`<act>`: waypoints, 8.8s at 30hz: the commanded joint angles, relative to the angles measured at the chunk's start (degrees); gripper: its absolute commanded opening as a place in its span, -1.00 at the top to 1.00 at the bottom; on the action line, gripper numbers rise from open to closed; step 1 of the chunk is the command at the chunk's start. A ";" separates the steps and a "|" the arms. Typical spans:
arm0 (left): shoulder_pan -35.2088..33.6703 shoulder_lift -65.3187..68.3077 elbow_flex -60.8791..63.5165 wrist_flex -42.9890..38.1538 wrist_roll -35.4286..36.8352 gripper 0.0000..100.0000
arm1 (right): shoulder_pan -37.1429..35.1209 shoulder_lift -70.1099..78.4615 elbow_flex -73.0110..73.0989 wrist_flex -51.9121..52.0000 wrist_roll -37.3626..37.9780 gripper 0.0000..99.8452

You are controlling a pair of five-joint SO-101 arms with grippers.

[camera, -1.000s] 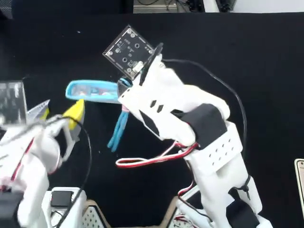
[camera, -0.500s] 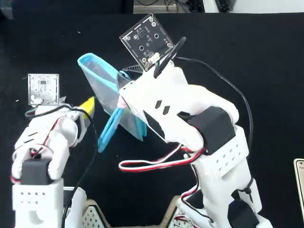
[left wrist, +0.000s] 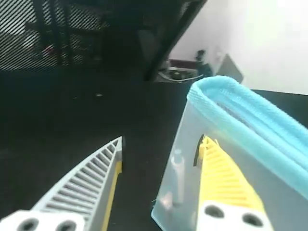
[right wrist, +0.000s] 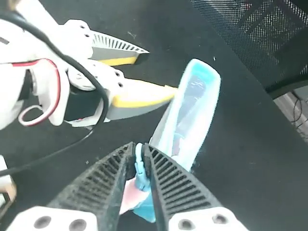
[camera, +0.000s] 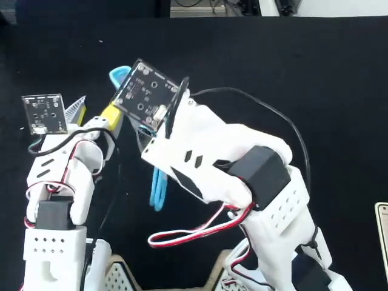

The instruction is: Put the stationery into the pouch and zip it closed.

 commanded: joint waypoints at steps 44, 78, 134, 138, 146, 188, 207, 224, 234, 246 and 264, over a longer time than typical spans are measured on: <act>16.31 -25.32 13.67 20.48 0.44 0.37 | 5.36 -1.63 -4.00 -3.87 1.32 0.98; 15.16 -25.58 4.09 30.24 -8.62 0.37 | 5.27 -1.19 -3.91 -3.87 1.32 0.98; 15.16 -25.58 0.75 27.08 -12.66 0.94 | 14.68 -1.71 5.76 -3.08 1.41 0.98; 15.16 -25.58 1.71 27.08 -12.48 0.94 | 14.68 -1.71 6.20 -3.52 0.88 0.98; 15.25 -25.58 1.54 28.40 -12.40 0.94 | 20.22 -1.71 10.77 -12.75 -1.67 0.98; 15.25 -25.58 1.71 28.40 -12.22 0.94 | 38.59 7.43 10.95 -23.03 0.00 0.98; 15.25 -25.58 1.71 28.31 -12.22 0.93 | 17.93 -3.82 9.36 -12.75 -5.27 0.98; 15.34 -25.67 -14.29 45.71 -12.66 0.50 | 13.01 3.91 1.10 -12.57 -5.63 0.98; 32.84 -25.32 -10.15 43.08 -12.22 0.50 | 12.92 5.05 0.84 -12.48 -5.54 0.98; 17.54 -25.58 11.21 17.14 -10.73 0.51 | 13.19 4.97 1.45 -9.49 -5.19 0.98; 20.18 -25.32 -0.92 27.25 -21.89 0.94 | 20.40 4.97 3.47 -9.85 -5.27 0.98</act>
